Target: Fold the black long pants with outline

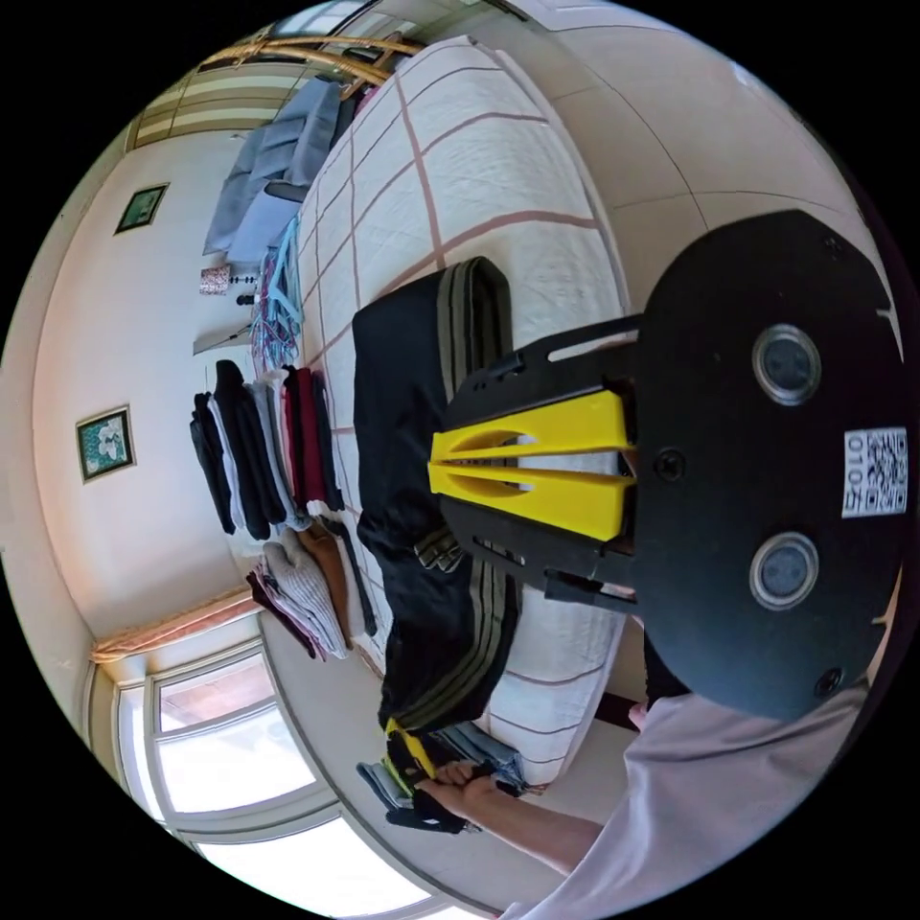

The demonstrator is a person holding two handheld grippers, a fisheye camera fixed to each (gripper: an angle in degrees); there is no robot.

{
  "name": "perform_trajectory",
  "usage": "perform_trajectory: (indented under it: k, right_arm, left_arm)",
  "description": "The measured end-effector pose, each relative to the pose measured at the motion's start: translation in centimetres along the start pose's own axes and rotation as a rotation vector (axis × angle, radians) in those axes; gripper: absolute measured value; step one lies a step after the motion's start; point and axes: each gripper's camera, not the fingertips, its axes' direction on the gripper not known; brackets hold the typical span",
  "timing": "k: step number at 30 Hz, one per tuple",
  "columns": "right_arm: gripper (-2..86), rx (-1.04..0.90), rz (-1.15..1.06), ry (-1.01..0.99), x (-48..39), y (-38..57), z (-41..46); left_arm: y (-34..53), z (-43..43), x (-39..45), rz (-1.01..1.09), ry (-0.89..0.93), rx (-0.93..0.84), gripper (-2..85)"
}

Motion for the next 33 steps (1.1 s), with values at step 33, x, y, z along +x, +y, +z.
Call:
perform_trajectory:
  k: [33]
  right_arm:
    - [3.8, -0.242, 0.148, 0.151, 7.7, -5.2, 12.5]
  left_arm:
    - [32.0, 22.0, 28.2, 1.043, 0.138, -0.452, 11.6]
